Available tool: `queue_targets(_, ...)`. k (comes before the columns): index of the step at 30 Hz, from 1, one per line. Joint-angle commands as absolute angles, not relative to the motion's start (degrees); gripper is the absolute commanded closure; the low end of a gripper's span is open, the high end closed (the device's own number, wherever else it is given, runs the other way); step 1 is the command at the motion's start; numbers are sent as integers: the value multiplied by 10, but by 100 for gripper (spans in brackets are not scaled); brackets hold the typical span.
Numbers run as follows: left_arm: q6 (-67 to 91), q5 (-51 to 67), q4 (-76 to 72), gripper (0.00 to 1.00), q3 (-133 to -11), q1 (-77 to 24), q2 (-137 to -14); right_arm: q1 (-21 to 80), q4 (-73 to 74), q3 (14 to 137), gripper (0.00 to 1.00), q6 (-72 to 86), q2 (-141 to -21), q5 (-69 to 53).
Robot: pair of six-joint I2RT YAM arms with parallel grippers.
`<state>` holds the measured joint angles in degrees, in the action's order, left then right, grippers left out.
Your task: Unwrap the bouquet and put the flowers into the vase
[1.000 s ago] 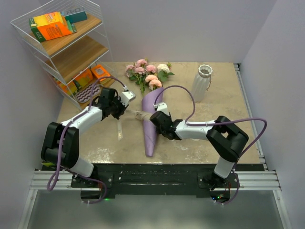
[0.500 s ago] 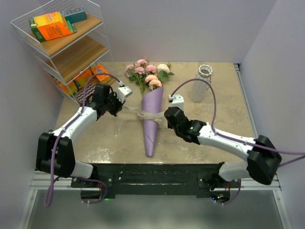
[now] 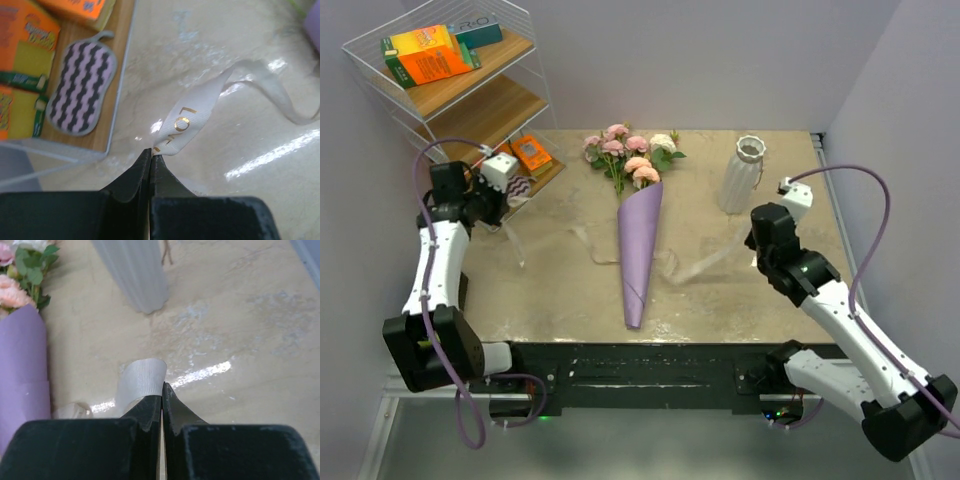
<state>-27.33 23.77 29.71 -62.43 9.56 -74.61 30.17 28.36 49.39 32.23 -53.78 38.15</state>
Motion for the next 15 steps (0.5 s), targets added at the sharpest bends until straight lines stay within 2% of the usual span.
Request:
queue_targets(1, -337, 300, 366, 100, -667, 193, -758, 257, 357, 547, 100, 318, -537, 381)
queue_targets(7, -369, 295, 372, 100, -667, 265, -754, 224, 423, 573, 100, 334, -547, 457)
queue_targets(8, -378, 294, 372, 94, -665, 267, -751, 220, 425, 574, 96, 335, -547, 463)
queue_targets(9, -386, 295, 376, 58, -664, 267, -747, 215, 427, 574, 55, 329, -547, 465)
queue_targets(10, -392, 307, 389, 37, -664, 267, -744, 214, 431, 577, 32, 329, -548, 465)
queue_targets(11, -402, 313, 396, 16, -669, 266, -737, 214, 437, 579, 1, 329, -550, 466)
queue_targets(12, -411, 324, 407, 1, -674, 265, -735, 214, 440, 582, 1, 329, -550, 461)
queue_targets(15, -464, 423, 486, 1, -707, 265, -730, 214, 428, 586, 1, 310, -528, 444)
